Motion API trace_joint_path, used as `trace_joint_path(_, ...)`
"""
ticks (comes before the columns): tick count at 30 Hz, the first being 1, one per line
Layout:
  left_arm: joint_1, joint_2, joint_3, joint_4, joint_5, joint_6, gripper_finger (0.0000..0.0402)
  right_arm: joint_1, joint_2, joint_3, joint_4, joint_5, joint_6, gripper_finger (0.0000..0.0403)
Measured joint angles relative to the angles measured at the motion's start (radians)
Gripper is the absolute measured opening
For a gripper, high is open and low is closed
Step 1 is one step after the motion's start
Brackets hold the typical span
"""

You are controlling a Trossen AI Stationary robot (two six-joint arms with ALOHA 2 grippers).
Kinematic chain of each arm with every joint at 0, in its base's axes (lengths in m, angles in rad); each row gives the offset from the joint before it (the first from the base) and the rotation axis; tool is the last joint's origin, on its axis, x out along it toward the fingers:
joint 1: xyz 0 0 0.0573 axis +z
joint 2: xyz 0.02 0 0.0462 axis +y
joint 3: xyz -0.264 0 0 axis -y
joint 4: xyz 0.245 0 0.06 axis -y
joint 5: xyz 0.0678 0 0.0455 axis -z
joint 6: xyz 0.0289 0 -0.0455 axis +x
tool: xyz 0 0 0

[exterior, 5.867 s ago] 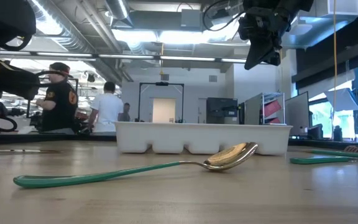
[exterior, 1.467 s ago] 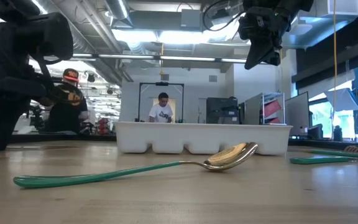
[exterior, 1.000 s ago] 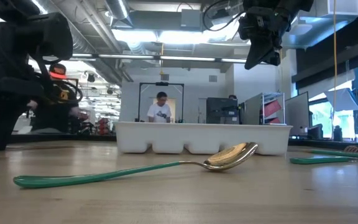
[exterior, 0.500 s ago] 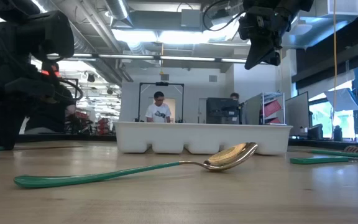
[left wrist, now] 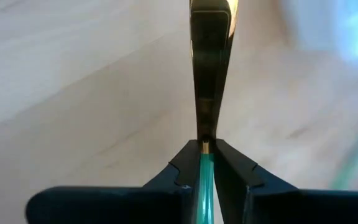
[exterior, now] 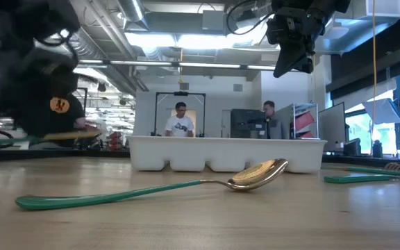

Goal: Sort silverware
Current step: Put the bottom left knife into the silverware organizer

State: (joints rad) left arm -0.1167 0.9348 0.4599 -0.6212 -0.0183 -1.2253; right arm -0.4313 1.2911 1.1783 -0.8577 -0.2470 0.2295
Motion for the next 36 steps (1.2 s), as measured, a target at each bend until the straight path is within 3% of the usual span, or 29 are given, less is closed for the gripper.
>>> trace_joint_path(4, 0.033, -0.049, 0.0, 0.155, -0.023, -0.062, 0.0028, 0.0, 0.0, 0.0, 0.0, 0.0, 0.0, 0.0005)
trace_joint_path(8, 0.073, -0.037, 0.001, 0.414, -0.079, -0.1, 0.0028, 0.0, 0.0, 0.0, 0.0, 0.0, 0.0, 0.0005)
trace_joint_path(13, 0.132, 0.057, 0.003, 0.714, -0.158, -0.103, 0.0029, 0.0, 0.0, 0.0, 0.0, 0.0, 0.0, 0.0005)
trace_joint_path(17, 0.172, 0.183, 0.003, 0.849, -0.161, -0.11, 0.0029, 0.0, 0.0, 0.0, 0.001, 0.0, 0.0, 0.0005)
trace_joint_path(27, 0.218, 0.41, 0.003, 0.904, -0.103, -0.215, 0.0029, 0.0, 0.0, 0.0, 0.002, 0.0, -0.027, 0.0005)
trace_joint_path(36, 0.218, 0.449, 0.003, 0.927, -0.086, -0.233, 0.0033, 0.0, 0.0, 0.0, 0.002, 0.0, -0.033, 0.0005)
